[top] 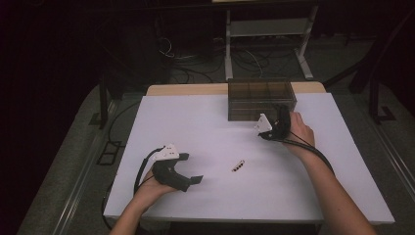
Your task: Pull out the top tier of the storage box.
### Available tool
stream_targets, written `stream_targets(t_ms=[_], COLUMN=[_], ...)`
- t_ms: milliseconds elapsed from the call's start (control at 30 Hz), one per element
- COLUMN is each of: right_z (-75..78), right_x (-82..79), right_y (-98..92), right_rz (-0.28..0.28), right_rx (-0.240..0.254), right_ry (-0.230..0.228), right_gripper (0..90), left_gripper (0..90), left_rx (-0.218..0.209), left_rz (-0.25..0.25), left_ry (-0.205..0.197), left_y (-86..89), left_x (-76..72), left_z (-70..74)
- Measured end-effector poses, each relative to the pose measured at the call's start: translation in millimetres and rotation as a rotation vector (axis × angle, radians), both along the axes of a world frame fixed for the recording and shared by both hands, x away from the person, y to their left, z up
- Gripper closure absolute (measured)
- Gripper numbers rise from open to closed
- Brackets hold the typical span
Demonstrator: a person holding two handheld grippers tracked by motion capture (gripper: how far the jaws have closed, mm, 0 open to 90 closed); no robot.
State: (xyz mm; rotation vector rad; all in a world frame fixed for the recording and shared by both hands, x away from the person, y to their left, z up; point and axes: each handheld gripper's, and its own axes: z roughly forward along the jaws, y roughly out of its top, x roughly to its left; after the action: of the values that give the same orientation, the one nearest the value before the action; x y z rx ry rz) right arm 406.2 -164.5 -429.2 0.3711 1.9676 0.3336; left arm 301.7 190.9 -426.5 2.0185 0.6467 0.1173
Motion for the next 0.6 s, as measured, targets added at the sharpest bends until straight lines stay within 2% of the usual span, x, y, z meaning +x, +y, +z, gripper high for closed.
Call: stream_targets(t_ms=[600], right_z=[-3.1], right_x=[3.5], right_y=[7.2], right_rz=[0.008], right_rx=[-0.086], right_ry=[-0.040], right_gripper=[20.6], left_gripper=[0.0], left_rx=[0.000], left_rz=[-0.002], left_ry=[0.001], left_y=[-0.6], left_x=[-0.2], left_z=[-0.1])
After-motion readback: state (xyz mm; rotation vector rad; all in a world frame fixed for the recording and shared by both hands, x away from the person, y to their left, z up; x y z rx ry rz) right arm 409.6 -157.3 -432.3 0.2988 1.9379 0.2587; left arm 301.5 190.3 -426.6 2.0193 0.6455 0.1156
